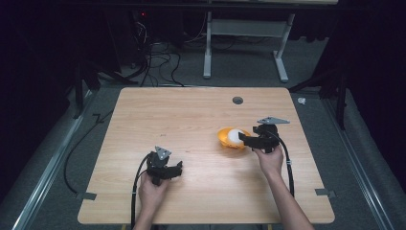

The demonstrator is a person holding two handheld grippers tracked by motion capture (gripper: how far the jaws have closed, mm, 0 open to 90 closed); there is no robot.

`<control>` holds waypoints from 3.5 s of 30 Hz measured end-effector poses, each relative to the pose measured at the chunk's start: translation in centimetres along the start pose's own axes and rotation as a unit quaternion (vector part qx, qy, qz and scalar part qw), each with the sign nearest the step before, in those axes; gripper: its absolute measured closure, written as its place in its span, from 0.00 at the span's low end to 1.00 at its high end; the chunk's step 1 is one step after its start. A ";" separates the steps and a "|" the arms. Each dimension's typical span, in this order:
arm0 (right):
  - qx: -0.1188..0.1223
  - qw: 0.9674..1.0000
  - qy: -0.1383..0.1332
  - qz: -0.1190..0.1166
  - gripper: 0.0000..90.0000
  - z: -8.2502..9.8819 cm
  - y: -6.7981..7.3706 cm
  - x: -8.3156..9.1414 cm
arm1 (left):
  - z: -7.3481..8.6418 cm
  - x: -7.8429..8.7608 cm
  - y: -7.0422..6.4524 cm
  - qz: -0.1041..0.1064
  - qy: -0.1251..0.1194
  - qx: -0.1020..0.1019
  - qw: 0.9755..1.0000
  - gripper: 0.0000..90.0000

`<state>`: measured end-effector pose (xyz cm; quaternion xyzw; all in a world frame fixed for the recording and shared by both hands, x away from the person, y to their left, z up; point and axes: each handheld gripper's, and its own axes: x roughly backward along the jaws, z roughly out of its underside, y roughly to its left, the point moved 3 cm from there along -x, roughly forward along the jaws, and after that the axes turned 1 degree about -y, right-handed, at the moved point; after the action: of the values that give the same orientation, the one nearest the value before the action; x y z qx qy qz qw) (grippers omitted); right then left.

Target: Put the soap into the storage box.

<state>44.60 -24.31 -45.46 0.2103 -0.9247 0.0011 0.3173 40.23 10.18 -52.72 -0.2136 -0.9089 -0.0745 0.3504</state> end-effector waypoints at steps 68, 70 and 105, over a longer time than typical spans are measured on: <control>-0.005 0.999 -0.029 0.016 0.32 2.7 -1.8 6.0 | 0.0 0.0 0.0 0.000 0.000 0.000 1.000 0.21; -0.008 0.999 -0.030 0.017 0.32 2.7 -1.8 6.1 | 0.0 0.0 0.0 0.000 0.000 0.000 1.000 0.21; -0.025 0.998 -0.053 0.023 0.32 4.3 -2.5 9.5 | 0.0 0.0 0.0 0.000 0.000 0.000 1.000 0.21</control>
<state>36.30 -30.84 -43.65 0.1812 -0.9446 -0.0258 0.2725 40.20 10.16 -52.72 -0.2138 -0.9088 -0.0746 0.3506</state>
